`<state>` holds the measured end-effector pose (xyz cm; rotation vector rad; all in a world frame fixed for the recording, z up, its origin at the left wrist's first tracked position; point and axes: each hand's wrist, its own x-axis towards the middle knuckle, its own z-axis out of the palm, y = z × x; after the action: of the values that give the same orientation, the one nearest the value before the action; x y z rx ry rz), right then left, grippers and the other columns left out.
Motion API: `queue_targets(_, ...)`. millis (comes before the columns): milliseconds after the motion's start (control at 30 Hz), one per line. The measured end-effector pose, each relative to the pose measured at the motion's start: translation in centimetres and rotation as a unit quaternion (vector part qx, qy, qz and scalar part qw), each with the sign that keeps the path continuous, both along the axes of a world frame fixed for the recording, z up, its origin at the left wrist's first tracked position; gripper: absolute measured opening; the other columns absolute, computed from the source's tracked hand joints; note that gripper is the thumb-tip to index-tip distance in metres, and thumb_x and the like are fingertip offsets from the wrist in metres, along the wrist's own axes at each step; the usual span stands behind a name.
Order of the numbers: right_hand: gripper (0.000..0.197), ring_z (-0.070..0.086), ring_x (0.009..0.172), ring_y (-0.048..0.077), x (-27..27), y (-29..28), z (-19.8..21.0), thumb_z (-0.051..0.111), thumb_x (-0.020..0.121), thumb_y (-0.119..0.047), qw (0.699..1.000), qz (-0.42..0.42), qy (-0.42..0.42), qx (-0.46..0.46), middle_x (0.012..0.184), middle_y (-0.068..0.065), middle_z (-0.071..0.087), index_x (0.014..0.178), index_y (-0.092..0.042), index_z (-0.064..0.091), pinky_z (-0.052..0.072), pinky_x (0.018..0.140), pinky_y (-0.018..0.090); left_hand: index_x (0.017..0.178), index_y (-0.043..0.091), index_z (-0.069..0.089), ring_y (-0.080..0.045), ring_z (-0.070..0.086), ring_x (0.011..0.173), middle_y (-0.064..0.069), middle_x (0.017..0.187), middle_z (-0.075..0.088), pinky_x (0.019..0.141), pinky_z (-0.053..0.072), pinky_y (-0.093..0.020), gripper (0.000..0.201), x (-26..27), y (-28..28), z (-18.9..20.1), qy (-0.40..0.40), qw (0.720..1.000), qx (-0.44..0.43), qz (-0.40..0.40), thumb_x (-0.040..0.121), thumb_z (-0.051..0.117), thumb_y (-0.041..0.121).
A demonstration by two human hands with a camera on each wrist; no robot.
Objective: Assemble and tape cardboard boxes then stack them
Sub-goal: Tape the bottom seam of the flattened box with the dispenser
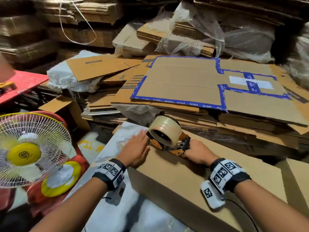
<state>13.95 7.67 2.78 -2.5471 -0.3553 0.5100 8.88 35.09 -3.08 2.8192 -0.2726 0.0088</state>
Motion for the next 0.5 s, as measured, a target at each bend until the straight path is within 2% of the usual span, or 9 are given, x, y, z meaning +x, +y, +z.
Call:
queue_targets(67, 0.021, 0.061, 0.090, 0.021, 0.0, 0.0, 0.0, 0.069, 0.085, -0.029, 1.000, 0.001, -0.005, 0.001, 0.099, 0.003, 0.067, 0.103, -0.018, 0.064, 0.051, 0.078, 0.033, 0.127, 0.018, 0.054, -0.029, 0.040, 0.133, -0.009, 0.143, 0.043, 0.110, 0.036, -0.052, 0.051, 0.3, -0.6, 0.1, -0.023, 0.999, 0.018, -0.045, 0.100, 0.027, 0.052)
queue_targets(100, 0.020, 0.061, 0.089, 0.020, 0.0, 0.0, 0.0, 0.069, 0.085, -0.029, 1.000, -0.001, -0.005, 0.000, 0.098, 0.003, 0.067, 0.101, -0.018, 0.064, 0.050, 0.077, 0.033, 0.131, 0.017, 0.054, -0.028, 0.037, 0.136, -0.008, 0.146, 0.042, 0.112, 0.034, -0.052, 0.056, 0.5, -0.7, 0.0, -0.019, 0.998, 0.032, -0.053, 0.100, 0.026, 0.055)
queue_targets(133, 0.017, 0.060, 0.088, 0.020, 0.0, 0.0, 0.0, 0.068, 0.086, -0.028, 1.000, -0.002, -0.002, 0.001, 0.097, 0.003, 0.066, 0.099, -0.018, 0.064, 0.049, 0.076, 0.032, 0.141, 0.017, 0.049, -0.027, 0.031, 0.143, -0.008, 0.154, 0.038, 0.116, 0.030, -0.051, 0.064, 0.6, -0.6, -0.3, -0.007, 0.997, 0.054, -0.057, 0.100, 0.023, 0.059)
queue_targets(200, 0.016, 0.060, 0.088, 0.021, 0.0, 0.4, 0.3, 0.067, 0.086, -0.026, 1.000, 0.000, 0.002, 0.004, 0.096, 0.003, 0.065, 0.098, -0.018, 0.063, 0.047, 0.073, 0.031, 0.155, 0.018, 0.034, -0.025, 0.016, 0.153, -0.006, 0.165, 0.024, 0.122, 0.020, -0.051, 0.079, 0.9, -0.2, -0.4, 0.010, 0.994, 0.093, -0.054, 0.096, 0.016, 0.067)
queue_targets(300, 0.015, 0.062, 0.090, 0.024, 0.3, 2.0, 0.6, 0.067, 0.087, -0.028, 1.000, 0.006, -0.003, 0.007, 0.094, 0.005, 0.065, 0.096, -0.016, 0.063, 0.050, 0.075, 0.032, 0.159, 0.019, 0.026, -0.022, 0.010, 0.155, -0.004, 0.168, 0.017, 0.124, 0.016, -0.051, 0.087, 1.9, 1.2, 0.1, 0.023, 0.992, 0.120, -0.043, 0.093, 0.013, 0.074)
queue_targets(500, 0.020, 0.064, 0.090, 0.027, 1.1, 5.0, 1.0, 0.067, 0.088, -0.033, 1.000, -0.006, 0.008, 0.016, 0.092, 0.007, 0.068, 0.095, -0.014, 0.068, 0.053, 0.078, 0.035, 0.160, 0.020, 0.020, -0.022, 0.008, 0.155, -0.004, 0.169, 0.014, 0.124, 0.017, -0.054, 0.088, 4.3, 3.9, 0.5, 0.003, 0.989, 0.133, -0.061, 0.095, 0.020, 0.079)
